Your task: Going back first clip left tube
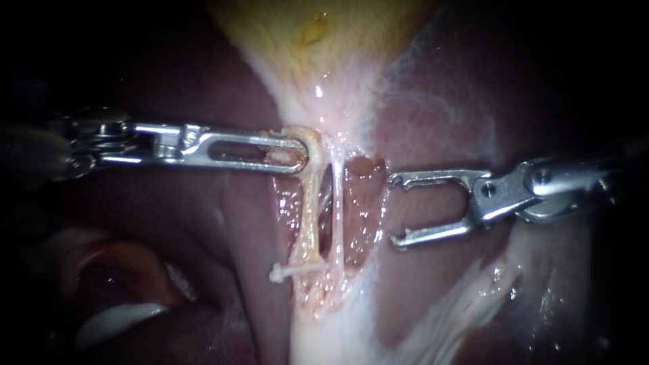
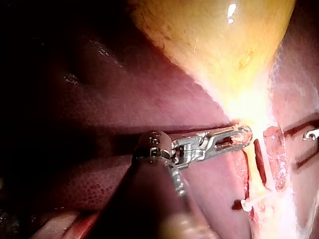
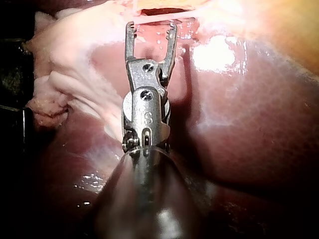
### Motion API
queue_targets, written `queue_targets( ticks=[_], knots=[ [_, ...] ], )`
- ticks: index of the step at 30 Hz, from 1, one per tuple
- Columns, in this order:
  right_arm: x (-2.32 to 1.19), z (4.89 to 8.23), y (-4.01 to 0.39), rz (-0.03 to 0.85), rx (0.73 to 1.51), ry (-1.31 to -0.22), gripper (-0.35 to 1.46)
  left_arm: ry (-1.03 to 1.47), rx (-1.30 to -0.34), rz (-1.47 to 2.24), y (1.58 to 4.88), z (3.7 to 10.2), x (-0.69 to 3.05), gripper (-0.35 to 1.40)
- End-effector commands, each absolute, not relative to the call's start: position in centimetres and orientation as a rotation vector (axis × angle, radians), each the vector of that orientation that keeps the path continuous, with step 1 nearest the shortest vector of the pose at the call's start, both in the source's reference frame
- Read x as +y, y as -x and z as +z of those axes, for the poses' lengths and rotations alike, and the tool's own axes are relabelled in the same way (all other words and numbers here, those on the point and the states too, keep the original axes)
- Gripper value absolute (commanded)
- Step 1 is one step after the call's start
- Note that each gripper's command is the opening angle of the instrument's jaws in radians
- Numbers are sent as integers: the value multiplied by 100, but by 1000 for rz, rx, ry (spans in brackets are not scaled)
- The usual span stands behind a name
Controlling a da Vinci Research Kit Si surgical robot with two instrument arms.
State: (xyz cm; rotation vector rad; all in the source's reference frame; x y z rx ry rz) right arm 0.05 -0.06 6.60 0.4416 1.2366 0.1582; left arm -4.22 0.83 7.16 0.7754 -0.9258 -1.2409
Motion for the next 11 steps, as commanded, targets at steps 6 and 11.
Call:
queue_targets(
  ticks=[6, 11],
  knots=[
    [-4, 658, -5, 157, 1240, -439, 50, -778, -927, -1239, 421, 716, 82, -35],
    [-3, 656, -5, 159, 1243, -439, 50, -778, -927, -1239, 420, 716, 82, -35]
  ],
)
